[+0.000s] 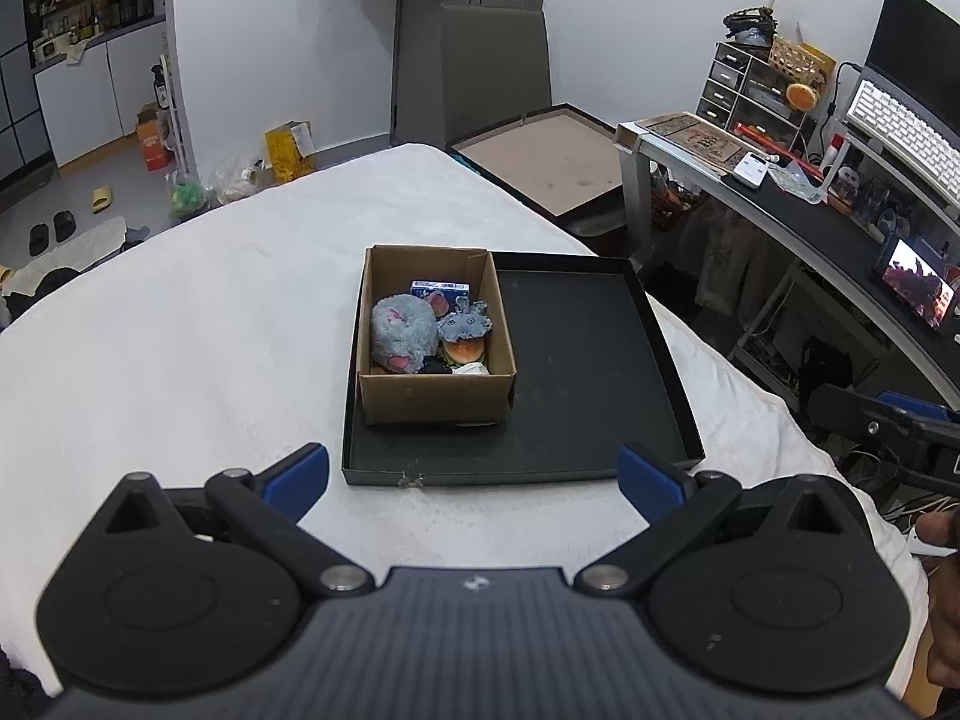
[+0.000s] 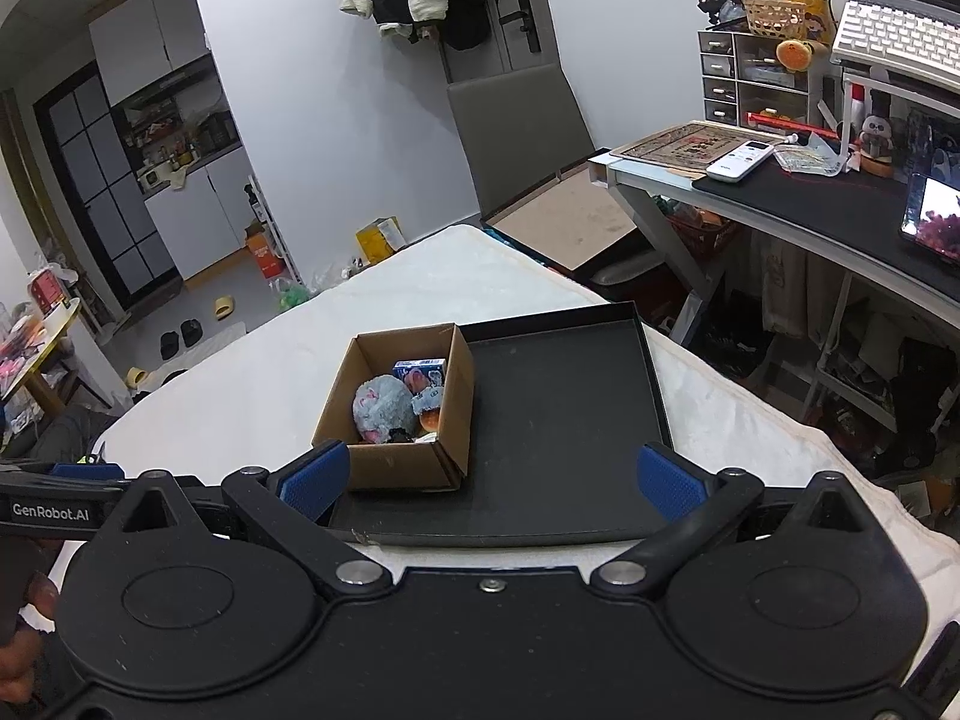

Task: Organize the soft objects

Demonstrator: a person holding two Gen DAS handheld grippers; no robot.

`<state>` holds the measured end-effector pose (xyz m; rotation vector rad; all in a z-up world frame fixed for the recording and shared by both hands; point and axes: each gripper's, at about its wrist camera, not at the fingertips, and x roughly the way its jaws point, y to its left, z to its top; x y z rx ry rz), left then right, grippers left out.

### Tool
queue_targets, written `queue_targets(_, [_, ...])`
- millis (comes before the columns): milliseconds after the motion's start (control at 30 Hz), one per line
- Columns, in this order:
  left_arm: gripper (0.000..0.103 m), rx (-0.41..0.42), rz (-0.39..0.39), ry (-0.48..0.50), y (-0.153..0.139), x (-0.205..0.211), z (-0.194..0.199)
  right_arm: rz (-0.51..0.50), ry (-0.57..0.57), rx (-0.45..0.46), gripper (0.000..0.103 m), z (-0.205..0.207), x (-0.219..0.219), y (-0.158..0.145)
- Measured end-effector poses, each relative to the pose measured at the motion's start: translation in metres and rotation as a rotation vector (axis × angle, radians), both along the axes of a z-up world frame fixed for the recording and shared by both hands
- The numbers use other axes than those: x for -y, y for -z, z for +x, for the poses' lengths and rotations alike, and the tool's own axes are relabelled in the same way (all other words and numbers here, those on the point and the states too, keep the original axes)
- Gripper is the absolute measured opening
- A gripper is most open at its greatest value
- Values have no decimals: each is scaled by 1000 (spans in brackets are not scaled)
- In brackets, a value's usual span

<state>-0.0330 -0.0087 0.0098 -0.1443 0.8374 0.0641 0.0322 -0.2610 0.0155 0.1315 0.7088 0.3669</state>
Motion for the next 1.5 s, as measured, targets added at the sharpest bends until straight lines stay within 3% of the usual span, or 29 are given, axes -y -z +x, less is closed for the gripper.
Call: queue_targets(1500, [102,-13,8,0,2,-5,-4,-14,-23,-3,103,-9,-4,-4])
